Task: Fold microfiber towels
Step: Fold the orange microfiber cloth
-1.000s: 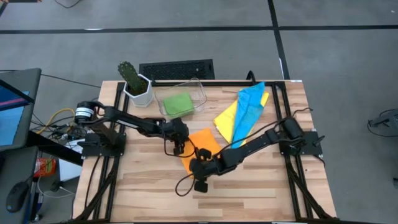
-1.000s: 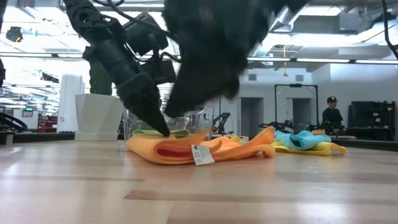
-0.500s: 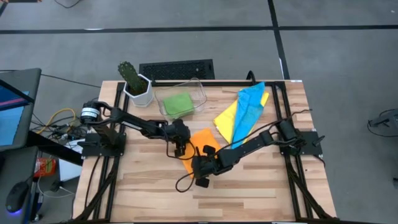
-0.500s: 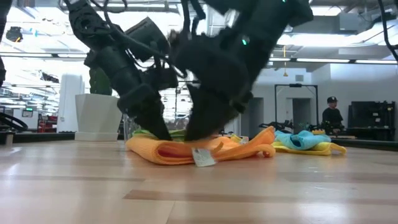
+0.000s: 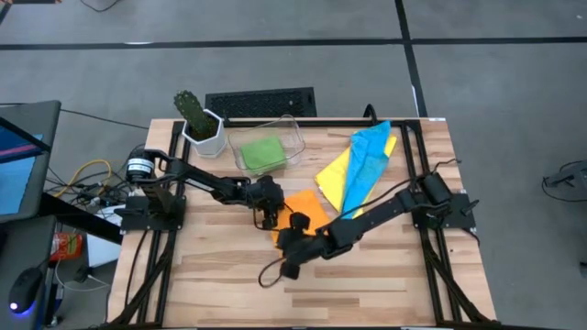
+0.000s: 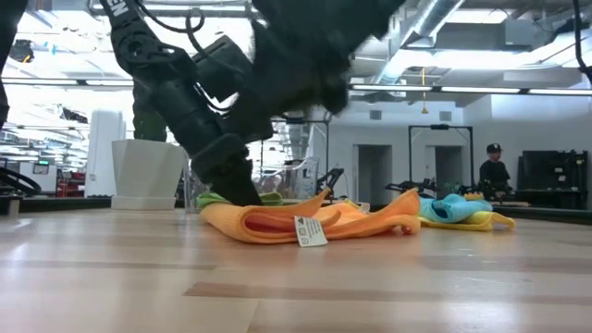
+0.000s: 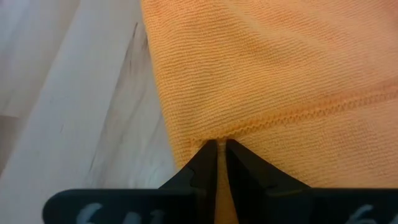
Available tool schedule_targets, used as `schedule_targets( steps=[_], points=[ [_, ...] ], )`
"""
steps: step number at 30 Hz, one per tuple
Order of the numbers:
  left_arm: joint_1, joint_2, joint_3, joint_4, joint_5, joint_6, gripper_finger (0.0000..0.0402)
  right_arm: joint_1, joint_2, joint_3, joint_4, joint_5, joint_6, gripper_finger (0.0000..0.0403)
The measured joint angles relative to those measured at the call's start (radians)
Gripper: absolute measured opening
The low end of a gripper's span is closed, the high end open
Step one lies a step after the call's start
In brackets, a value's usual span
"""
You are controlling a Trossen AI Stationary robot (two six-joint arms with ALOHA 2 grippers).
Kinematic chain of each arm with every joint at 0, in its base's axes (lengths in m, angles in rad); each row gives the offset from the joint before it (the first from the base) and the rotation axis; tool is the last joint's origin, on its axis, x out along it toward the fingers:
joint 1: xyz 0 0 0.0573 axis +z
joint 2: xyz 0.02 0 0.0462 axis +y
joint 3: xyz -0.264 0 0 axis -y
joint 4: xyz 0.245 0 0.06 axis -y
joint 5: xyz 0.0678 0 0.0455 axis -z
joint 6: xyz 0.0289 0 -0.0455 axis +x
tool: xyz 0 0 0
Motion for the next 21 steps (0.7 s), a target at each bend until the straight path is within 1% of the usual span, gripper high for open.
schedule_targets(
  steps=[2,4,9,12,14,16,19,21],
  points=[
    [0.0,0.0,0.0,-0.001,0.0,0.0,0.0029,0.012,0.037,0.006,0.077,-0.005,-0.013,0.0089],
    [0.0,0.0,-0.001,0.0,0.001,0.0,0.0029,0.019,0.066,-0.002,0.038,-0.007,0.02,0.0081],
    [0.0,0.001,-0.002,0.005,0.008,0.0,0.0029,0.028,0.133,-0.003,0.043,-0.016,0.073,0.0061],
    [0.0,0.001,-0.002,0.006,0.008,0.0,0.0029,0.024,0.168,-0.009,0.035,-0.068,0.123,0.0054],
    [0.0,0.002,-0.002,0.007,0.008,0.0,0.0029,0.023,0.162,-0.006,0.024,-0.108,0.135,0.005],
    [0.0,0.002,-0.002,0.007,0.008,-0.001,0.0029,0.024,0.161,-0.007,0.019,-0.112,0.137,0.0047],
    [0.002,0.002,-0.002,0.007,0.01,-0.018,0.0029,0.031,0.119,-0.01,0.026,-0.094,0.123,0.004],
    [0.002,0.002,-0.003,0.008,0.01,-0.031,0.0029,0.039,0.063,-0.009,0.025,-0.057,0.1,0.0034]
  ],
)
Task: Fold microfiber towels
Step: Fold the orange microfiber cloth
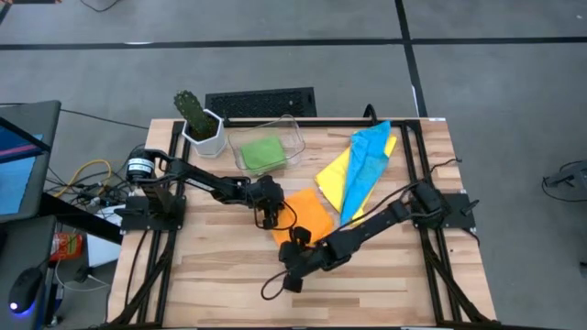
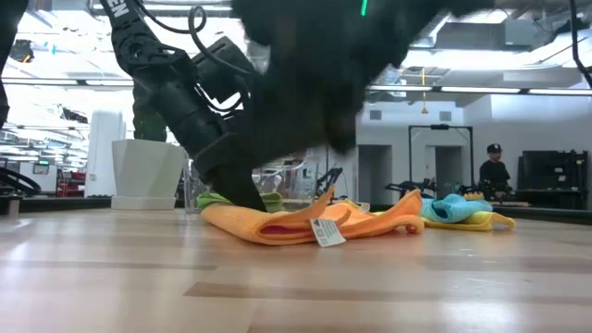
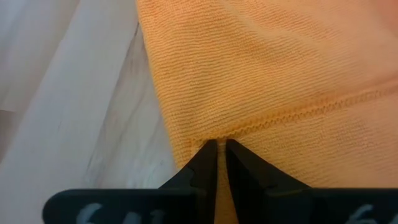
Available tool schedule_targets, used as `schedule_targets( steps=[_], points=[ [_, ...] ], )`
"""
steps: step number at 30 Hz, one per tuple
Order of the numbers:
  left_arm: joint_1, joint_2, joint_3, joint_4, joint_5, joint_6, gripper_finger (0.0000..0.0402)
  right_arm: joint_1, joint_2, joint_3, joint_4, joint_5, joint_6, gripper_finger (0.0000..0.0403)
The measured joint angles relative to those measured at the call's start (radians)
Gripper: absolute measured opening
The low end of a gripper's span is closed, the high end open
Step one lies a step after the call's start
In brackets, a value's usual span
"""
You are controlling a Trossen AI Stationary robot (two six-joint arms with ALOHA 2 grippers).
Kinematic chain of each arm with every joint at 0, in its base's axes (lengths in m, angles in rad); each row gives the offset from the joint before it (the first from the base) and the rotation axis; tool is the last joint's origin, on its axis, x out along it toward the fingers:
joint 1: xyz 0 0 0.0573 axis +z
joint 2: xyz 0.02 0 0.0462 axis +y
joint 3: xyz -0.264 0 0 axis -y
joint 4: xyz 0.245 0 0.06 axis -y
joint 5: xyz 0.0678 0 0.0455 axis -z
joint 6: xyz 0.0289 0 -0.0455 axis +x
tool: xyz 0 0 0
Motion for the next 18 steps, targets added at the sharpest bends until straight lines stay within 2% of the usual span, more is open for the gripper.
schedule_targets(
  steps=[5,14,18],
  points=[
    [0.0,0.0,0.0,0.0,0.0,-0.023,0.0029,0.009,-0.051,0.003,-0.061,0.154,-0.038,0.0019],
    [0.0,0.0,0.0,0.001,0.001,-0.047,0.0029,-0.003,-0.004,-0.132,-0.046,0.078,0.15,0.003],
    [0.0,0.0,0.0,0.002,0.003,-0.075,0.0029,-0.003,-0.02,-0.152,-0.056,0.052,0.164,0.0028]
  ],
)
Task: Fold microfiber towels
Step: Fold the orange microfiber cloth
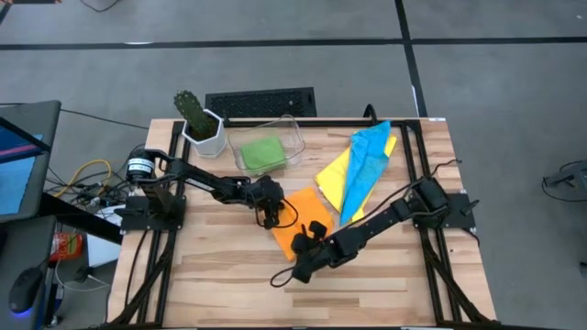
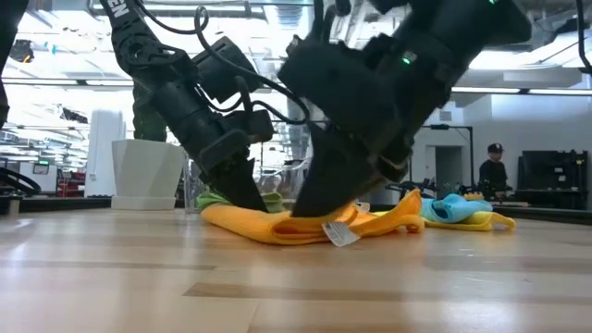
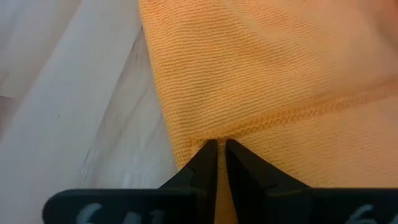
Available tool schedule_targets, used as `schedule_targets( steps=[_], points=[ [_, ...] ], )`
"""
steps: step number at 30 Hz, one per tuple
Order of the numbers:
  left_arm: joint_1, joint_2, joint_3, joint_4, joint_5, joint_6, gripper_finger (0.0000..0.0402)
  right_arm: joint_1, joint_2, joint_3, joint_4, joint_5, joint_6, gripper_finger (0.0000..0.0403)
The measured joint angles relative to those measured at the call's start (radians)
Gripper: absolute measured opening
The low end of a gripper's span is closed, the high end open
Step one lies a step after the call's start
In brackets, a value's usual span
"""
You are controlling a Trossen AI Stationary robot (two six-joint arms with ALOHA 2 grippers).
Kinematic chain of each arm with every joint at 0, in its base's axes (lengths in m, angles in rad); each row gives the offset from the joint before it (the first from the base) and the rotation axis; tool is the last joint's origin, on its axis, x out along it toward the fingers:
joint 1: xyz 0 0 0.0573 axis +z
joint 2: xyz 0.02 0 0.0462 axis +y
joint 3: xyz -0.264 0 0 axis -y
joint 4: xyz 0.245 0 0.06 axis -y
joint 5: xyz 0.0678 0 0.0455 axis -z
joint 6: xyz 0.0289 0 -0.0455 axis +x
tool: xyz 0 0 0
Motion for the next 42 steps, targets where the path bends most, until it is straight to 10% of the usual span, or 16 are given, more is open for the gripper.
schedule_targets(
  steps=[19,32,42],
  points=[
    [-0.004,-0.259,-0.004,-0.13,-0.028,-0.193,0.0029,0.073,-0.059,-0.004,0.136,0.249,0.025,0.002],
    [-0.045,-0.154,-0.157,0.1,0.082,0.036,0.0029,0.076,0.089,-0.003,0.238,0.237,0.181,0.002],
    [-0.065,-0.114,-0.286,0.282,0.049,-0.131,0.0029,0.082,0.06,-0.003,0.218,0.223,0.173,0.002]
  ],
)
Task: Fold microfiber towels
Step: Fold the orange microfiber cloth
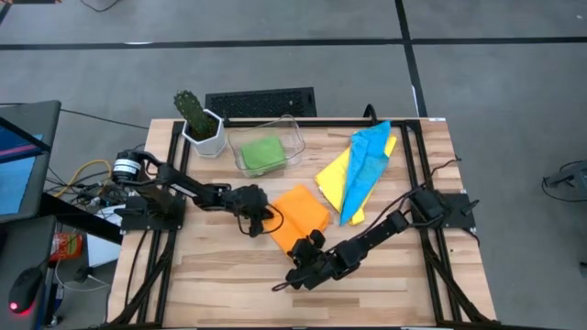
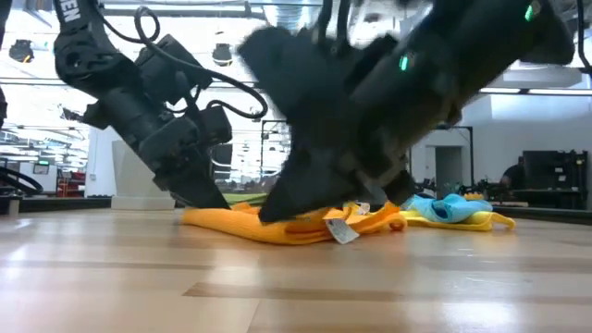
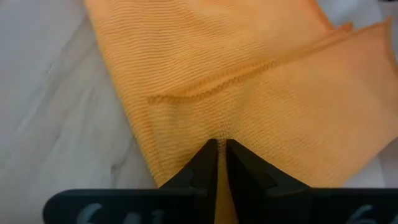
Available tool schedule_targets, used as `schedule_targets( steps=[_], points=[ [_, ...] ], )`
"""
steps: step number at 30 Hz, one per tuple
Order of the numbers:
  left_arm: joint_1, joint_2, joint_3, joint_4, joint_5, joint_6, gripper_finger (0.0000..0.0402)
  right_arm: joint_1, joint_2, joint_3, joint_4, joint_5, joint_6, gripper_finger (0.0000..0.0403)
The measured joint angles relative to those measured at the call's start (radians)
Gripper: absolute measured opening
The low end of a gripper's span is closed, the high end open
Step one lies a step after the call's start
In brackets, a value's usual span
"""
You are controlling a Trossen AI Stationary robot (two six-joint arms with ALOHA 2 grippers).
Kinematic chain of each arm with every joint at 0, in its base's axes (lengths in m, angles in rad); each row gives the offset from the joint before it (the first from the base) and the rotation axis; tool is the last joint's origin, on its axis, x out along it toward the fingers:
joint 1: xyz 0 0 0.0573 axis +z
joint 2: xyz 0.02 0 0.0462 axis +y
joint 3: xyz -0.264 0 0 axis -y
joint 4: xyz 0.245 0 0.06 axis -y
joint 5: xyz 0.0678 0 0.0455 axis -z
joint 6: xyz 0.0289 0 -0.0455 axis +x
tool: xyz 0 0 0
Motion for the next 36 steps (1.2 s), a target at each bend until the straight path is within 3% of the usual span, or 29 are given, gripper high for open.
schedule_targets(
  steps=[6,12,21,29,36],
  points=[
    [-0.115,0.002,-0.049,0.091,-0.132,-0.329,0.0029,0.056,-0.108,0.001,-0.023,0.048,-0.04,0.0024],
    [-0.328,0.007,-0.044,0.128,-0.376,-0.58,0.0029,0.106,-0.127,-0.001,-0.066,0.112,0.016,0.0025],
    [-0.503,0.01,0.047,0.084,-0.476,-0.854,0.0029,0.114,-0.121,-0.152,0.157,0.107,0.116,0.0021],
    [-0.552,0.01,0.071,0.03,-0.512,-0.874,0.0029,0.062,-0.121,-0.277,0.39,0.023,0.036,0.0017],
    [-0.553,-0.039,0.073,0.137,-0.503,-0.779,0.0029,0.0,-0.121,-0.28,0.381,-0.027,-0.056,0.0024]
  ],
)
